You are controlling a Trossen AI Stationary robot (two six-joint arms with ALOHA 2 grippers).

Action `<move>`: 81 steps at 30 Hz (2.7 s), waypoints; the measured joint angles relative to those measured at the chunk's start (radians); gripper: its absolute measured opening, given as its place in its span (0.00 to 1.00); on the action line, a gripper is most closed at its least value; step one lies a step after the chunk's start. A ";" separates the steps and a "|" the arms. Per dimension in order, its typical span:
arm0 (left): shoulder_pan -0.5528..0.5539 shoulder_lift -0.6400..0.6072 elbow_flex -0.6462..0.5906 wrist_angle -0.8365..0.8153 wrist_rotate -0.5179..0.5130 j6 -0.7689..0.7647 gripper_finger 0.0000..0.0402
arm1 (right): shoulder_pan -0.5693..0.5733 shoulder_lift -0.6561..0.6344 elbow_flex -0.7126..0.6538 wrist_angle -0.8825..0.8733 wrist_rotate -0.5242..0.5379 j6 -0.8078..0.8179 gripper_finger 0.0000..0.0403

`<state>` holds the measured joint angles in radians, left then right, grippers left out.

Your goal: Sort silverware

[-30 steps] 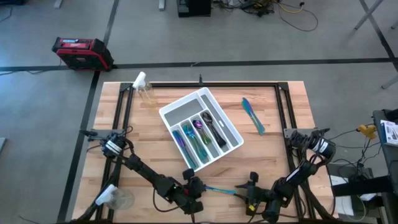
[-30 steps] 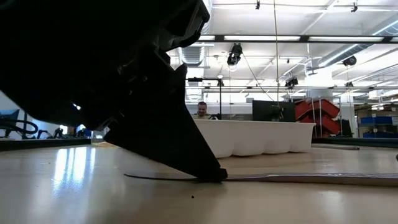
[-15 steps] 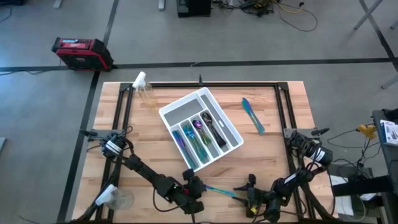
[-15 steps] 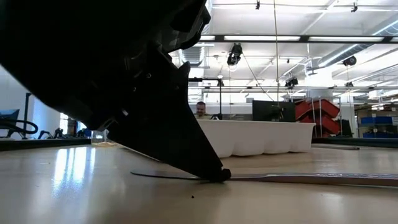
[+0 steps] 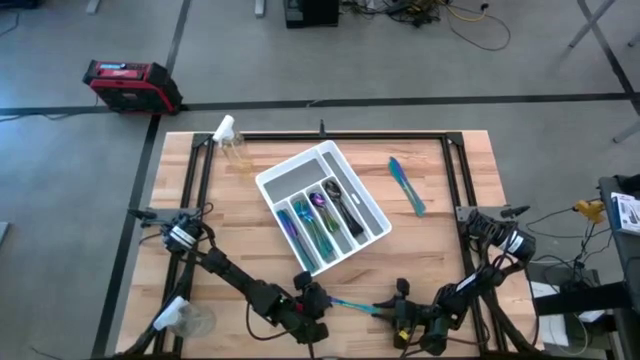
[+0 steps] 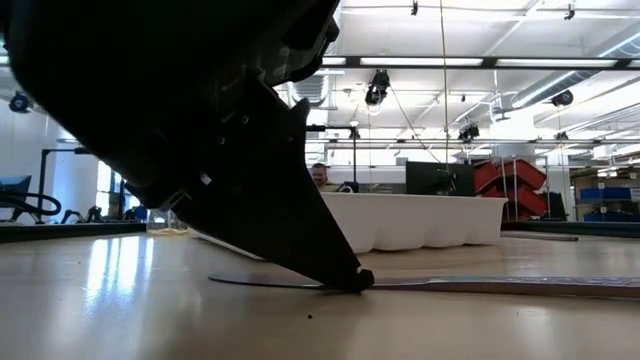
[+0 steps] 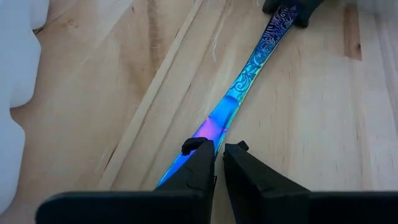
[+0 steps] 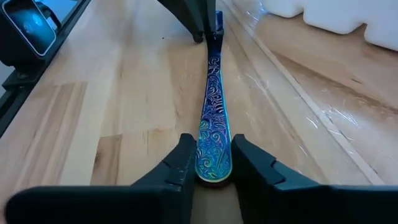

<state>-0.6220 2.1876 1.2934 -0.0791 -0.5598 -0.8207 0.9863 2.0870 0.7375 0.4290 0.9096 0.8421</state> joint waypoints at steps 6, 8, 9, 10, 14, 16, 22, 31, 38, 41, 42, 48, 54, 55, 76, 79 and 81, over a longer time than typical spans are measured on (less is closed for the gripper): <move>-0.005 0.002 -0.006 0.105 -0.007 0.147 0.06 | 0.000 -0.003 0.002 -0.037 -0.010 -0.038 0.12; -0.008 0.004 -0.006 0.166 -0.011 0.223 0.06 | 0.000 -0.004 0.002 -0.038 -0.014 -0.081 0.12; -0.008 0.004 -0.006 0.195 -0.005 0.254 0.06 | 0.000 -0.004 0.002 -0.038 -0.015 -0.103 0.12; -0.008 0.003 -0.006 0.205 -0.014 0.274 0.06 | 0.000 -0.004 0.002 -0.038 -0.015 -0.125 0.12; 0.003 -0.002 -0.005 0.218 -0.037 0.304 0.06 | -0.001 -0.006 0.003 -0.037 -0.022 -0.191 0.12; 0.015 -0.002 -0.004 0.220 -0.028 0.301 0.07 | -0.003 -0.007 0.003 -0.036 -0.026 -0.208 0.12; 0.065 -0.008 -0.002 0.245 0.051 0.281 0.15 | -0.005 -0.008 0.003 -0.036 -0.033 -0.232 0.12; 0.125 -0.008 -0.002 0.274 0.316 0.241 0.35 | -0.005 -0.009 0.004 -0.031 -0.038 -0.257 0.12; 0.129 -0.007 0.004 0.184 0.330 0.218 0.38 | -0.007 -0.010 0.004 -0.012 -0.053 -0.306 0.12; 0.129 0.010 0.006 0.168 0.364 0.215 0.37 | -0.013 -0.014 0.004 -0.006 -0.062 -0.333 0.12; 0.129 0.014 0.007 0.169 0.370 0.211 0.37 | -0.016 -0.016 0.004 -0.005 -0.068 -0.342 0.12; 0.130 0.034 0.007 0.178 0.383 0.202 0.35 | -0.034 -0.028 0.004 0.001 -0.088 -0.395 0.12; 0.123 0.036 0.007 0.194 0.404 0.216 0.31 | -0.049 -0.053 0.005 -0.024 -0.085 -0.443 0.12; 0.120 0.036 0.009 0.193 0.405 0.225 0.30 | -0.051 -0.054 0.005 -0.026 -0.088 -0.447 0.12; 0.088 0.040 0.088 0.023 0.304 0.156 0.21 | -0.066 -0.057 0.010 -0.015 -0.035 -0.510 0.12; 0.089 0.040 0.087 0.017 0.292 0.171 0.07 | -0.068 -0.057 0.021 -0.026 -0.026 -0.522 0.12; 0.089 0.040 0.087 0.017 0.284 0.177 0.02 | -0.068 -0.057 0.026 -0.032 -0.025 -0.529 0.12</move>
<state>-0.5329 2.2276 1.3800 -0.0620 -0.2760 -0.6434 0.9180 2.0296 0.7631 0.3970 0.8845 0.3130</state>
